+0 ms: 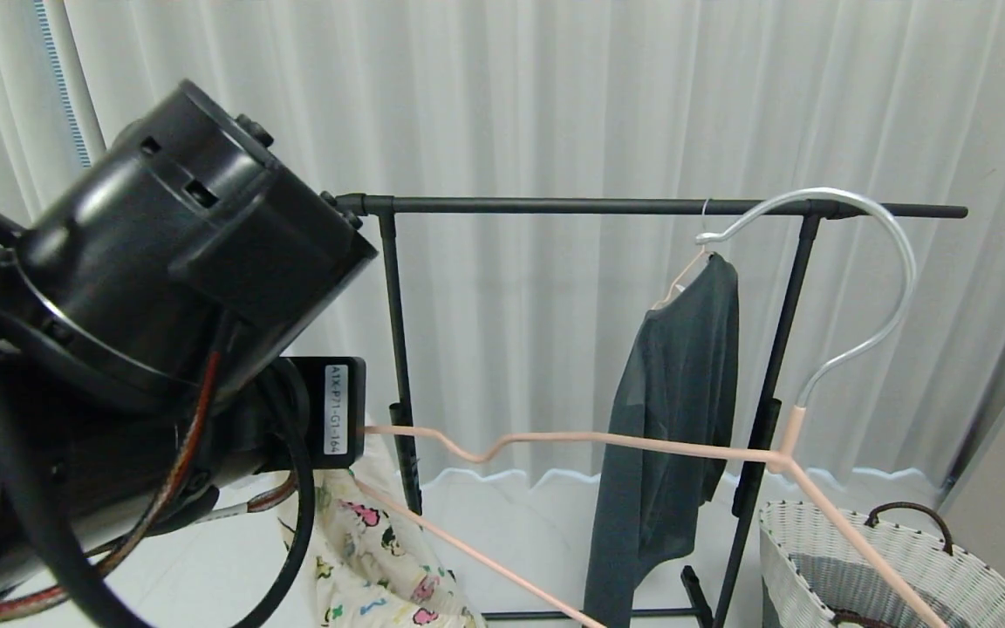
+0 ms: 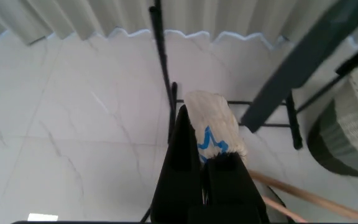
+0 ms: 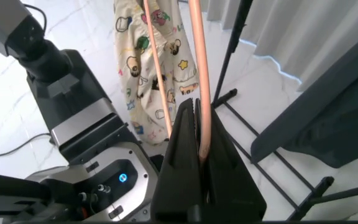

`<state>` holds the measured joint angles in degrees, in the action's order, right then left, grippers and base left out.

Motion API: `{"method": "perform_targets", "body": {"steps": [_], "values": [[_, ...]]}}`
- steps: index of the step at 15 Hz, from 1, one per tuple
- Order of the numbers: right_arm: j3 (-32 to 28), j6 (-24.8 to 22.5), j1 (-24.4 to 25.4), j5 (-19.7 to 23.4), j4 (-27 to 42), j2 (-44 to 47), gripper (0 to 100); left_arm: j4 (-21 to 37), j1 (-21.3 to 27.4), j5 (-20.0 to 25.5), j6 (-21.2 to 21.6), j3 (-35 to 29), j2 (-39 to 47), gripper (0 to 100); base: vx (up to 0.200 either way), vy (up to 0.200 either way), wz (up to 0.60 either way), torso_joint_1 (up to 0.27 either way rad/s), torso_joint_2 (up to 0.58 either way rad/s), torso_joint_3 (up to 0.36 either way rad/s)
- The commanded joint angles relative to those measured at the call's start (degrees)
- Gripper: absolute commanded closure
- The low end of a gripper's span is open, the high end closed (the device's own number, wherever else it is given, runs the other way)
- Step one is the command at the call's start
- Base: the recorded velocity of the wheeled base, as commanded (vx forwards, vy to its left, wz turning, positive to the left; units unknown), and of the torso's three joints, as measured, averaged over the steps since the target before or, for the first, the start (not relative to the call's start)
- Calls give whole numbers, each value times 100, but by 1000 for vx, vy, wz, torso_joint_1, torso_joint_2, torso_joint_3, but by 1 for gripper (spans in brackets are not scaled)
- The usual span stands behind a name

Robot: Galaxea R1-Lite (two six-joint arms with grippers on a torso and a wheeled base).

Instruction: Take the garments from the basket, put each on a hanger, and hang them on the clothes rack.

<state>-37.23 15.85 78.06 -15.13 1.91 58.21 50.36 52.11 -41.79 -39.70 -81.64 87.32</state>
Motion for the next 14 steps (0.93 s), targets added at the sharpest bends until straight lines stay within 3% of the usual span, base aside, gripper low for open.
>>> {"method": "perform_targets", "body": {"steps": [1,3,7,9,11,14], "values": [[-4,-3,17,10,11,-11,100,0,-211,-93,7,8,31,100,0,0,0,0,0,0],[-74,-3,17,28,-7,24,100,0,-254,-110,-11,-27,22,100,0,0,0,0,0,0],[-171,-3,17,63,20,24,100,0,-835,-110,15,-203,4,100,0,0,0,0,0,0],[-162,-12,17,107,11,85,100,0,-835,-101,-2,-230,-13,100,0,0,0,0,0,0],[-162,6,-54,151,-60,349,100,0,-492,-101,-20,-221,-66,100,0,0,0,0,0,0],[-162,6,-142,230,-692,824,100,0,-395,-101,-37,-221,-66,100,0,0,0,0,0,0]]}}
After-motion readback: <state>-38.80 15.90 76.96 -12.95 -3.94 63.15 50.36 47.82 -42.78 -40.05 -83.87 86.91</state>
